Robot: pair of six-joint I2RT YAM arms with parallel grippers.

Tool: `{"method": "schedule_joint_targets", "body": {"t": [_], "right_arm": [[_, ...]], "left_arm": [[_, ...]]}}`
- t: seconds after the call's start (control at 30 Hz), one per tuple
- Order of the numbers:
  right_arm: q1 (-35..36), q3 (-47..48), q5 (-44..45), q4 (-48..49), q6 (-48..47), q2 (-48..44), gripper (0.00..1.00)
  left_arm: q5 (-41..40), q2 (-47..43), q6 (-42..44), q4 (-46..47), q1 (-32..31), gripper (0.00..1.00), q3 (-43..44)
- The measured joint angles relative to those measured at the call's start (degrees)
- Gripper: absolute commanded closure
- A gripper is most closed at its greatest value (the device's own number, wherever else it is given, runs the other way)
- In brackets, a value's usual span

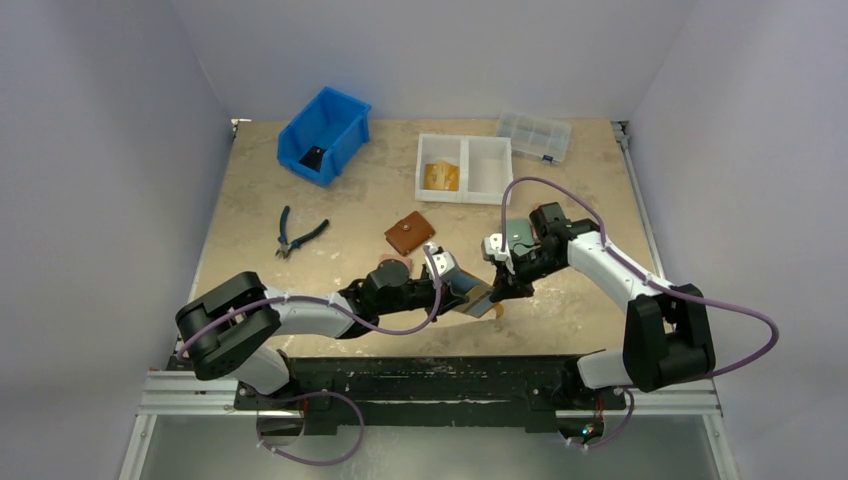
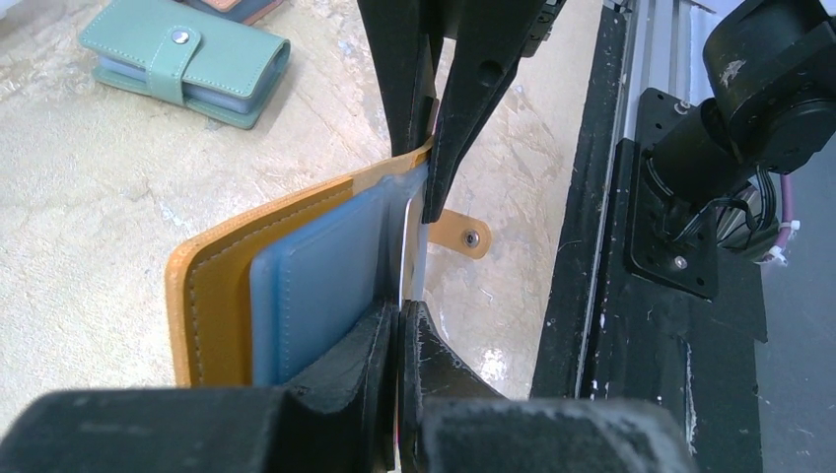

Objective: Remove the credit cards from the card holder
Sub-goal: Remove the credit card from the card holder.

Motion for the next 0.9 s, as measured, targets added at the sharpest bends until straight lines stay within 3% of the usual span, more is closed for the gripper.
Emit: {"method": "schedule_joint_targets", "body": {"t": [0.4, 0.63, 0.9], "right_arm": [[0.04, 0.52, -0.9, -2.21, -1.38, 0.0, 1.0], [0.04, 0.52, -0.9, -2.82, -1.66, 0.02, 1.0], [0.07, 0.59, -1.22, -2.73, -1.42, 0.83, 1.0]], "left_arm": [[1.36, -1.33, -0.13, -0.13, -0.02, 0.9, -0.74], [2.34, -1.33, -0.31, -0.26, -0.02, 0.99, -0.74], [4.11, -1.73, -1.73, -0.83, 0.63, 1.0, -0.76]]}}
